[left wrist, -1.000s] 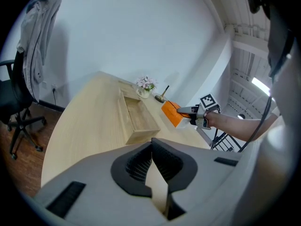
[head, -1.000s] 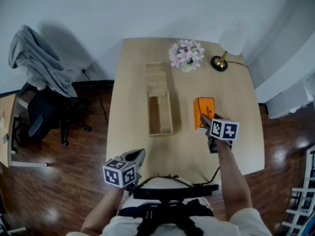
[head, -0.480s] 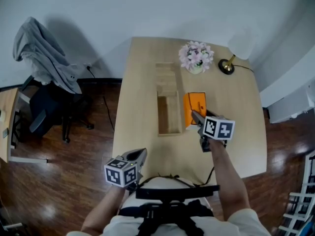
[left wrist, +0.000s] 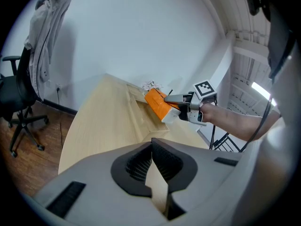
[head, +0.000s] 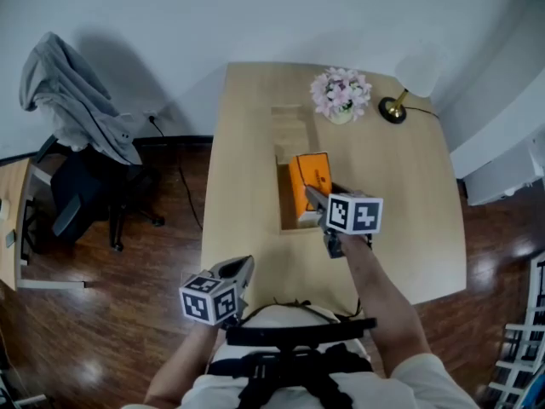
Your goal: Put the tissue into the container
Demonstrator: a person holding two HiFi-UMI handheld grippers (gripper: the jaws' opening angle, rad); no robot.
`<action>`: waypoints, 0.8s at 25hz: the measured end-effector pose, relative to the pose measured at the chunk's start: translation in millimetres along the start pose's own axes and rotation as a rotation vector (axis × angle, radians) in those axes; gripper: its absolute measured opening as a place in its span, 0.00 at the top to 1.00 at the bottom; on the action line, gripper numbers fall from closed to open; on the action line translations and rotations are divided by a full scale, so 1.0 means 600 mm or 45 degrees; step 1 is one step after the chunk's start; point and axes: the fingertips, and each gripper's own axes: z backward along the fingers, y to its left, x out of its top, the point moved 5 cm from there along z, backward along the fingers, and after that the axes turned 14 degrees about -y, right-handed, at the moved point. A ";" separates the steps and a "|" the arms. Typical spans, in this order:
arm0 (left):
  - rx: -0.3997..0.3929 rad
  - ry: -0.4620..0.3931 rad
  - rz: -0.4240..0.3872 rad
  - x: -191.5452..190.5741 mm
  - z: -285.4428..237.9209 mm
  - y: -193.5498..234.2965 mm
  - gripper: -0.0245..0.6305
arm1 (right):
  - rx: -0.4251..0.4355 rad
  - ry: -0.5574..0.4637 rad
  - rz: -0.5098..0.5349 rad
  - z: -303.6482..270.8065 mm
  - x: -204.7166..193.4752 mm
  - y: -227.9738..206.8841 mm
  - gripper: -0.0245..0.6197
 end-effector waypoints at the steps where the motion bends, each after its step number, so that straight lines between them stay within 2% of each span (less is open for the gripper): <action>1: -0.003 -0.002 0.002 0.001 -0.001 0.001 0.97 | 0.002 0.005 0.003 -0.004 -0.003 0.006 0.52; 9: -0.018 0.000 0.004 0.015 -0.001 0.013 0.97 | -0.061 0.040 0.043 -0.041 -0.038 0.033 0.52; 15: -0.025 0.019 0.007 0.016 -0.001 0.021 0.97 | -0.161 0.088 0.027 -0.074 -0.071 0.032 0.52; 20: -0.032 0.028 0.007 0.016 -0.003 0.026 0.97 | -0.251 0.133 0.096 -0.098 -0.096 0.024 0.51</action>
